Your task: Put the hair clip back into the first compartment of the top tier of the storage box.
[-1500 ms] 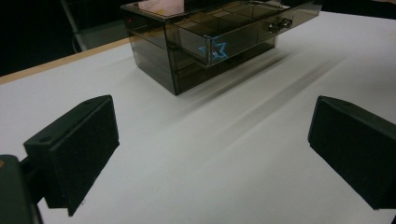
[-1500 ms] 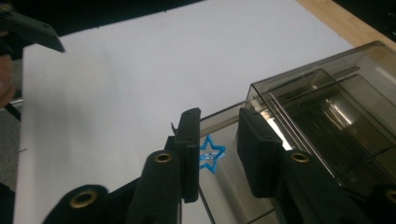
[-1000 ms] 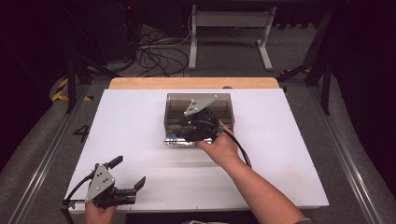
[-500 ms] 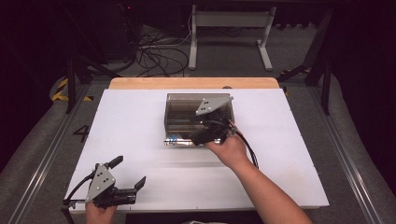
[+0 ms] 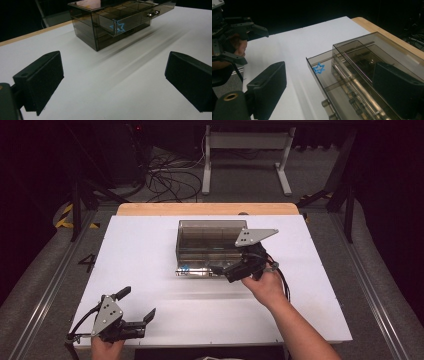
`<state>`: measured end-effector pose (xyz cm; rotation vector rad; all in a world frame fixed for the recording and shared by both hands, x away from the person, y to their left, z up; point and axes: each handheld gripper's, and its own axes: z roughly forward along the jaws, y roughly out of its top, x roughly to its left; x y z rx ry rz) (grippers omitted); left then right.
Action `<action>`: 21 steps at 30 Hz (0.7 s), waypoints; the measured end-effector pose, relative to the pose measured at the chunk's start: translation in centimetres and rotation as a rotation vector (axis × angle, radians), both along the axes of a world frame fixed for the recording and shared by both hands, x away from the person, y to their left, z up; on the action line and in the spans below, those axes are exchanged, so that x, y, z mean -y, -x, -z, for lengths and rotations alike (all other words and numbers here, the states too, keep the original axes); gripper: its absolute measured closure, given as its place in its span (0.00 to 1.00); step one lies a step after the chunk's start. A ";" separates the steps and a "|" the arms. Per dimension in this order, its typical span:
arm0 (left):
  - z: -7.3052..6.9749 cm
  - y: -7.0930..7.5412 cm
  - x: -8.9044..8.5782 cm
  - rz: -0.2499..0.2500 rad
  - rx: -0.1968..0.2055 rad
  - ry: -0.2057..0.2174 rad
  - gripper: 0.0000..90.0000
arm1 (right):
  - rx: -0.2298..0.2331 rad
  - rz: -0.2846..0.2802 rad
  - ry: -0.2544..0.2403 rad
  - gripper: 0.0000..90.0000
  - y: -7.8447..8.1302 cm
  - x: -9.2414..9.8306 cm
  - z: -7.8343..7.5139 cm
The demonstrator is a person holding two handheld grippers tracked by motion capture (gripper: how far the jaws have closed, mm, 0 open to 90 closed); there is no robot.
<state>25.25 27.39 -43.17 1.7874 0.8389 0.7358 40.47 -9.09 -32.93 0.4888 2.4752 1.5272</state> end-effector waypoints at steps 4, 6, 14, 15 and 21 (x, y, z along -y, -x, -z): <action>0.0 0.0 0.0 0.000 0.002 -0.003 0.03 | 0.013 0.020 -0.033 0.11 0.5 1.7 0.1; 0.0 0.0 0.0 -0.001 0.000 -0.002 0.03 | 0.016 0.029 -0.040 0.10 0.7 2.4 0.1; 0.0 -0.1 0.0 -0.008 0.002 0.001 0.03 | 0.024 0.064 -0.067 0.08 1.5 5.3 0.8; 0.0 0.0 0.0 -0.009 0.003 0.001 0.03 | 0.027 0.070 -0.070 0.08 1.6 5.6 1.0; 0.0 -0.1 -0.1 -0.013 0.000 0.005 0.03 | 0.028 0.095 -0.075 0.08 2.3 7.2 2.0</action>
